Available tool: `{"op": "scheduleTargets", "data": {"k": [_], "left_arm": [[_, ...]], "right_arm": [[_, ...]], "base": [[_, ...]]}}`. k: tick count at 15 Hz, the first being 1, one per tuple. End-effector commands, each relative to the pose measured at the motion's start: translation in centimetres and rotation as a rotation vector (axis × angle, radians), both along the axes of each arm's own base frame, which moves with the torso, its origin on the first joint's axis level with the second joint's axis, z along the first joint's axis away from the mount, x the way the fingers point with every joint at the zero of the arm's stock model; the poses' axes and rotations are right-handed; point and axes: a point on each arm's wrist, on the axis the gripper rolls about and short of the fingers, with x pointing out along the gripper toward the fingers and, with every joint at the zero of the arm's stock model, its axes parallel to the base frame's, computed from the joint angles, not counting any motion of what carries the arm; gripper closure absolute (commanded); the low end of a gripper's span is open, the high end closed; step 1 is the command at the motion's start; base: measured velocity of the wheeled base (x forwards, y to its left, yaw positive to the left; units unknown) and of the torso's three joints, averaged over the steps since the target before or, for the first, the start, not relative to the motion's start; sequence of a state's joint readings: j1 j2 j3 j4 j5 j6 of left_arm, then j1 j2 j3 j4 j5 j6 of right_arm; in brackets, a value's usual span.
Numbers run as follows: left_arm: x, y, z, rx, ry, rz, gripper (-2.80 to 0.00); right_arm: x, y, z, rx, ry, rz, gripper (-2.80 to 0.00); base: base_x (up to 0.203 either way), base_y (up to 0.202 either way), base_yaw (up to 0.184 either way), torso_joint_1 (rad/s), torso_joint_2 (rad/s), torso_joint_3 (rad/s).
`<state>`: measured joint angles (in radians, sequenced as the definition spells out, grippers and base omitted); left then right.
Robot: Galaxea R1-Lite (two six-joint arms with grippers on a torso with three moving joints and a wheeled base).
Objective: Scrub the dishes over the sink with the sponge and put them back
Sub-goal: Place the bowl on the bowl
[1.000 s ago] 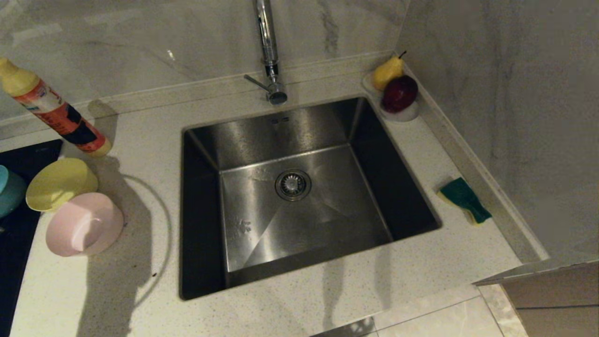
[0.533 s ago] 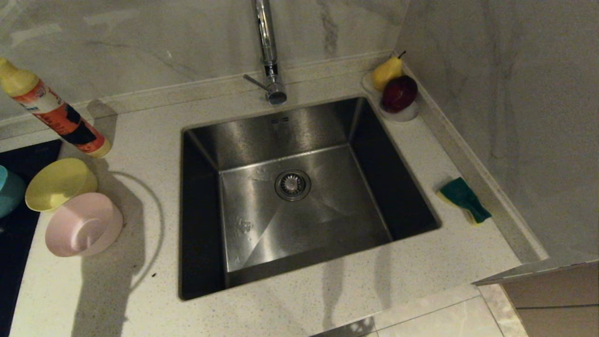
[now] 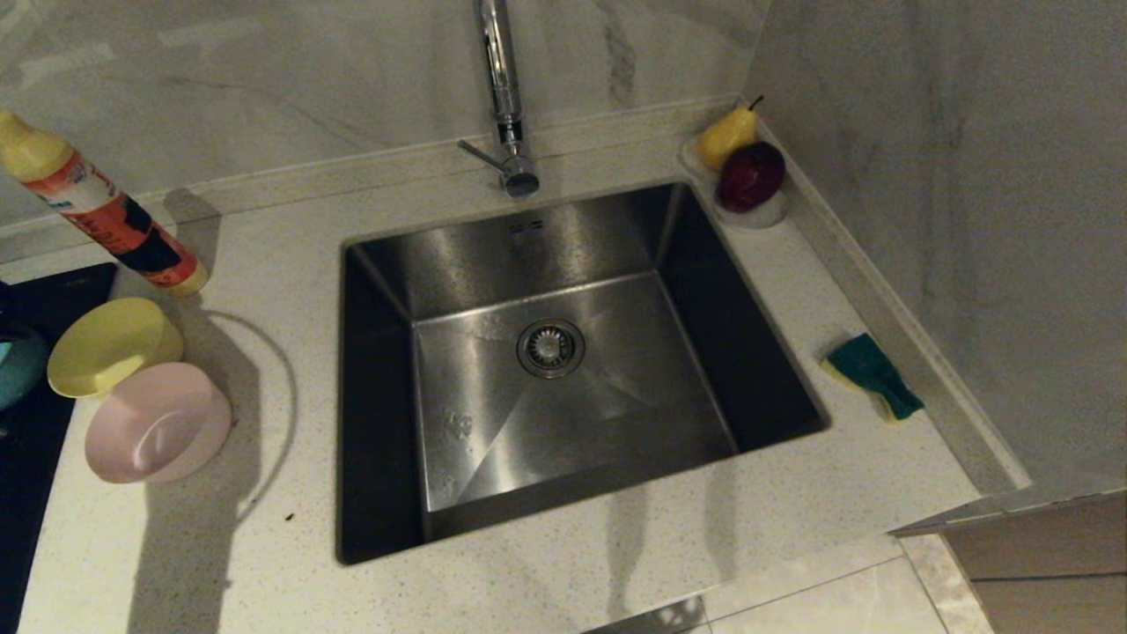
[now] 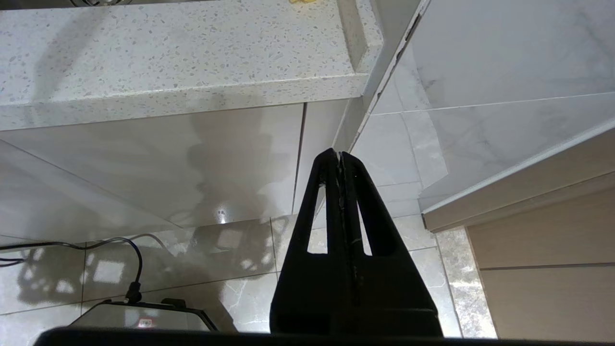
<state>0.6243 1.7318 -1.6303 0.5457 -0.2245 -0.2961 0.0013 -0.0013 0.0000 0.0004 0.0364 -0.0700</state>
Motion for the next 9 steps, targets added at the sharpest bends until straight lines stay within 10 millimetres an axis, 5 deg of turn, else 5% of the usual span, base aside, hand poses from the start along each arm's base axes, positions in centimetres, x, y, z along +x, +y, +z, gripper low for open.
{"op": "scheduleTargets", "data": {"k": [1, 9], "left_arm": [[0.7, 0.0, 0.2, -0.033, 0.008, 0.004, -2.8], [1.7, 0.9, -2.3, -0.061, 0.108, 0.031, -2.8]], "right_arm": [[0.0, 0.0, 0.0, -0.001, 0.001, 0.001, 0.0], [0.0, 0.0, 0.0, -0.001, -0.001, 0.001, 0.0]], "base": [[0.0, 0.0, 0.0, 0.0, 0.0, 0.0], [0.0, 0.0, 0.0, 0.0, 0.0, 0.0]]}}
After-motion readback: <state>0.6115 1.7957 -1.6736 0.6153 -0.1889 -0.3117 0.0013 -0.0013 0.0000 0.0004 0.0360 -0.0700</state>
